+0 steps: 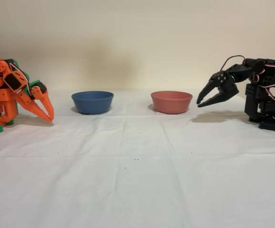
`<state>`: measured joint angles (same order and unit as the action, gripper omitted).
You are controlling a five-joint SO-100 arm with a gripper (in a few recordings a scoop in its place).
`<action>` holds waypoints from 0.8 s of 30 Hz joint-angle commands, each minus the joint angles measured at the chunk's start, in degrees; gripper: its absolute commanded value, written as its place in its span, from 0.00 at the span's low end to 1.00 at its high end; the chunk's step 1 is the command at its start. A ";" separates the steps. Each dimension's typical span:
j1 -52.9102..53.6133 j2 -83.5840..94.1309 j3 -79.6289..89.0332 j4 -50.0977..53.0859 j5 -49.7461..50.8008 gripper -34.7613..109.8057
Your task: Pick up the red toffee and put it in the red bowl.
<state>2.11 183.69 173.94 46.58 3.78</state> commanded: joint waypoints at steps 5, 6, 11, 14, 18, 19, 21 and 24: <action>0.18 0.53 1.58 4.31 0.09 0.24; 0.18 0.53 1.58 4.31 -0.26 0.24; 0.18 0.53 1.58 4.31 -0.35 0.24; 0.18 0.53 1.58 4.22 -0.62 0.24; 0.18 0.62 1.58 4.22 -0.79 0.25; 0.18 0.62 1.58 4.22 -0.79 0.25; 0.18 0.62 1.58 4.22 -0.79 0.25; 0.18 0.62 1.58 4.22 -0.79 0.25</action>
<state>2.02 183.69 174.29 49.75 2.11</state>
